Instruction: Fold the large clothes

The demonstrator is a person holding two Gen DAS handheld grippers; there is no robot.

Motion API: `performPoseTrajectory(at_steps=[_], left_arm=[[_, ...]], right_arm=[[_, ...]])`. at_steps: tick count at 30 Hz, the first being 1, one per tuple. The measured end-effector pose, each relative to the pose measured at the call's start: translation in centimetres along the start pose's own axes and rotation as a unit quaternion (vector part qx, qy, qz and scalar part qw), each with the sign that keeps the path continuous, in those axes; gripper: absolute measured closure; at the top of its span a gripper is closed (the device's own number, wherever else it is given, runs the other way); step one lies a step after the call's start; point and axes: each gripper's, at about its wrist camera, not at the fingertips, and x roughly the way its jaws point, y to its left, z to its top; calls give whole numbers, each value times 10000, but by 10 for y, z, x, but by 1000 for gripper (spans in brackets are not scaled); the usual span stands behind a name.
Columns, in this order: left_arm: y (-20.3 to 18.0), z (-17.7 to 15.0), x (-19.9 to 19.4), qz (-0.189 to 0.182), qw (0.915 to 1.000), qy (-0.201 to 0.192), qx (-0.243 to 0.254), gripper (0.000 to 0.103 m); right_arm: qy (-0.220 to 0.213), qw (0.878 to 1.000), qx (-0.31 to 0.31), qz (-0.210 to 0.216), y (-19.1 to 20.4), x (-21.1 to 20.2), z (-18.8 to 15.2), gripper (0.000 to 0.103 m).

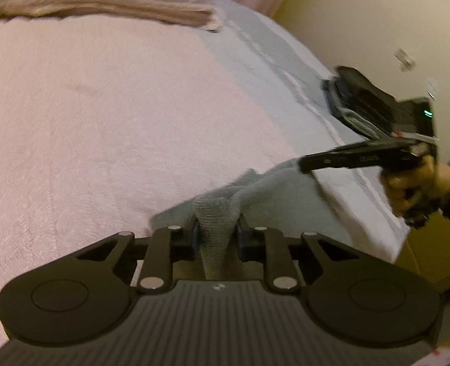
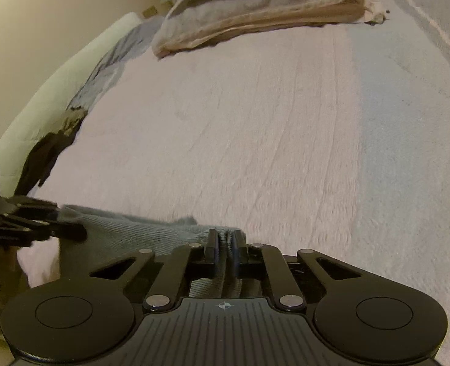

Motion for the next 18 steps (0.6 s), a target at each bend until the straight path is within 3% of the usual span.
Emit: performPoseTrajectory(at_steps=[4, 7, 11, 14, 16, 18], left_arm=[[21, 7, 33, 292, 9970, 460, -546, 84], [16, 17, 39, 434, 9959, 643, -468, 83], [20, 23, 42, 477, 9938, 797, -609, 83], [23, 27, 49, 498, 9924, 920, -641, 83], [29, 29, 54, 469, 9911, 1028, -707, 82], [35, 30, 58, 395, 9902, 1107, -755, 80]], right_arm=[[362, 9989, -50, -294, -2, 29, 1, 99], [427, 9975, -124, -550, 6, 30, 6, 98], [106, 9895, -712, -1249, 47, 8, 10, 89], [-41, 9892, -1001, -1067, 80, 2, 5, 86], [135, 9915, -1107, -662, 95, 20, 2, 86], [356, 9907, -1197, -546, 99, 45, 0, 86]])
